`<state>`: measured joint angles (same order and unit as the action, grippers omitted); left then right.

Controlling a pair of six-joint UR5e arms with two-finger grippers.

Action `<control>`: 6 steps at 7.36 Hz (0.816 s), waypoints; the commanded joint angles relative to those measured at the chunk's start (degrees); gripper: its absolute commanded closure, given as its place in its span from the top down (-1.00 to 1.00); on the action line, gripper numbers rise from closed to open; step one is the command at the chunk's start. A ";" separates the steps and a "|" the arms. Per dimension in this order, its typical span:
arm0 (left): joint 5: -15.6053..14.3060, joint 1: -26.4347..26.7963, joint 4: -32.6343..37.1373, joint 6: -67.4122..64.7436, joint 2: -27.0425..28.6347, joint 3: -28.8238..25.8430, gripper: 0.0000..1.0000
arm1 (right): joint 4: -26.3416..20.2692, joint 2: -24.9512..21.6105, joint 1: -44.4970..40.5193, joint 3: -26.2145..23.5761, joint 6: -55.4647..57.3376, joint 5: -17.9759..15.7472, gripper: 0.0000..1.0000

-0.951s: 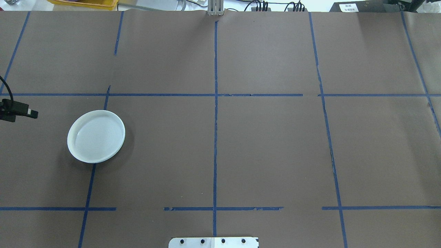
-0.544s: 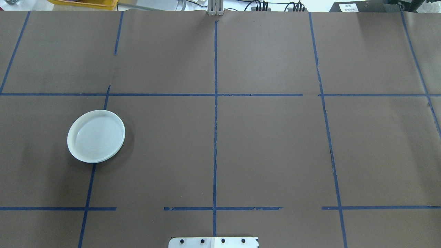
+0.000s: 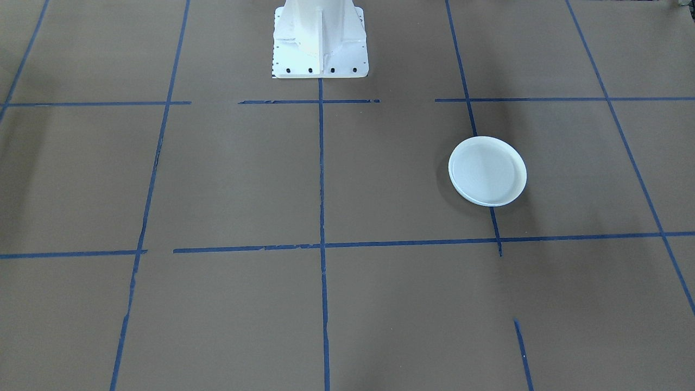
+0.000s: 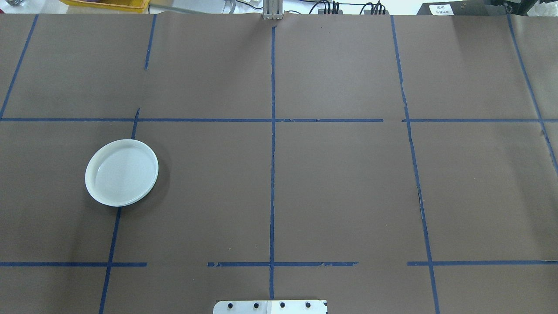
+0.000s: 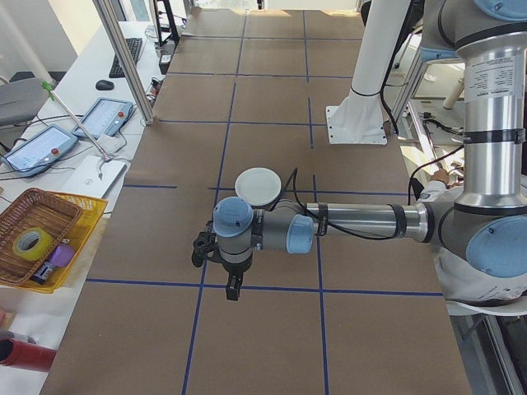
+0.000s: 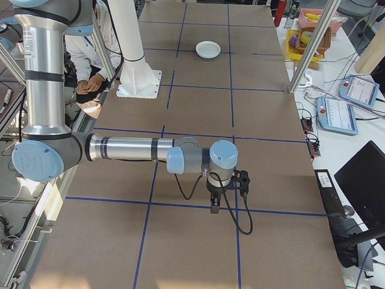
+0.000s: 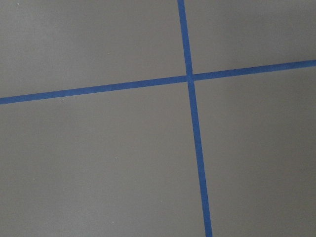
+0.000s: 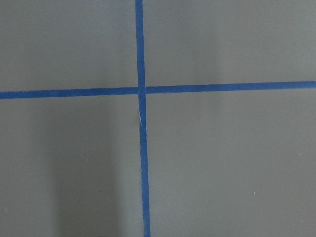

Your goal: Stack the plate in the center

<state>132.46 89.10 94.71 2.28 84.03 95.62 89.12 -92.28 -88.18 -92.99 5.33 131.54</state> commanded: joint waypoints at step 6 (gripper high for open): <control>-0.01 -0.07 0.21 0.27 -1.23 -1.14 1.00 | 0.00 0.00 0.02 0.00 0.03 0.03 1.00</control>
<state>132.32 89.04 94.90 2.60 82.80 94.69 89.08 -92.29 -88.15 -92.99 5.35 131.57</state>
